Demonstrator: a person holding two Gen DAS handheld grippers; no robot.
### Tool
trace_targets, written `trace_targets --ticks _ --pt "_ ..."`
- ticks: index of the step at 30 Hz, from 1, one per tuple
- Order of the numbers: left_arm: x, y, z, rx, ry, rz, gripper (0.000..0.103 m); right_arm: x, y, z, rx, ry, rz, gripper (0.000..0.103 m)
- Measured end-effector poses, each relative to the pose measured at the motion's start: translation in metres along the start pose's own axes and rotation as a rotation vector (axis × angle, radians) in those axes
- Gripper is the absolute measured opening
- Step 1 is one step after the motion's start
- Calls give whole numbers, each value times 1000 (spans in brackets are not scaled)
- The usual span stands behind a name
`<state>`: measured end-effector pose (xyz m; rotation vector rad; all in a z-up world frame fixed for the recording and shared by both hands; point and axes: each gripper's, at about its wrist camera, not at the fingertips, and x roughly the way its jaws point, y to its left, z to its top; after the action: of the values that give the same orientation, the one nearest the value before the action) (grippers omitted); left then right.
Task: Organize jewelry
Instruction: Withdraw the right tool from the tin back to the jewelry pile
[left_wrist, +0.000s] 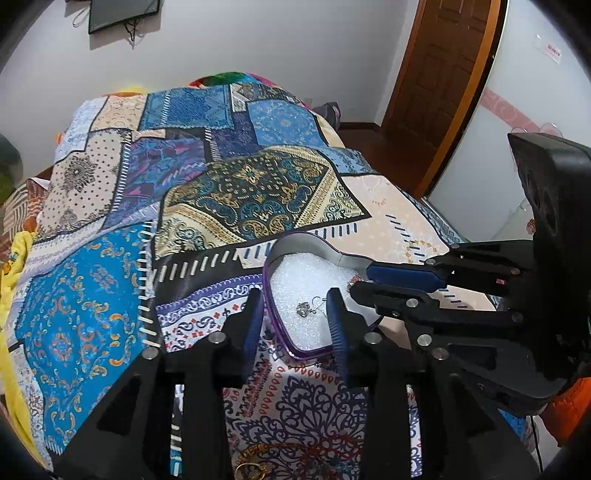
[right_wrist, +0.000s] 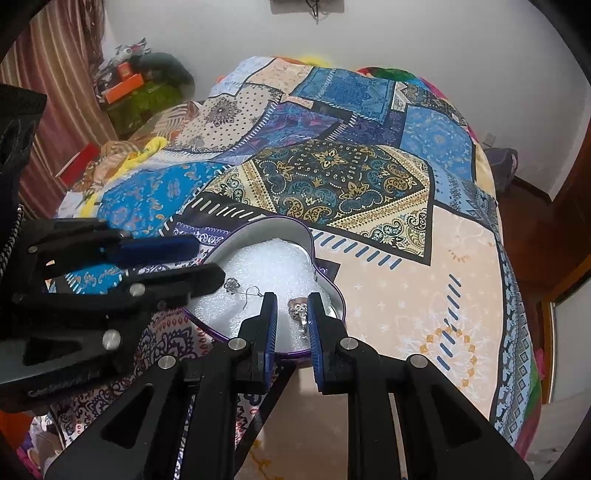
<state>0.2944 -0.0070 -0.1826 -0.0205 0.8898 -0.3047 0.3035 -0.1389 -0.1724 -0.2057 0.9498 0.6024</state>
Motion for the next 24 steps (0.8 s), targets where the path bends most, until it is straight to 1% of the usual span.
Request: trace_targets --ticks 4,12,16,19,20,22,24 --pt "-12 2 -1 -4 -13 19 34 -7 4 1 -3 -4 -18 16" --pt "-45 4 -6 -10 -48 57 35 -30 16 2 -2 -32 -13 17" --pt "-61 6 -12 -15 -65 77 42 -46 25 0 -8 -57 -24 17" --pt "-74 8 -19 -20 -74 96 44 -56 32 -2 -11 -69 -27 18" --pt "-77 10 -22 -22 -74 104 45 -57 34 -2 -11 -70 -30 20" --pt "-83 12 -27 -24 -72 119 46 -63 39 -5 -13 -79 -34 28" --pt "-89 16 -35 -29 -67 136 47 -67 43 -9 -13 -95 -37 46"
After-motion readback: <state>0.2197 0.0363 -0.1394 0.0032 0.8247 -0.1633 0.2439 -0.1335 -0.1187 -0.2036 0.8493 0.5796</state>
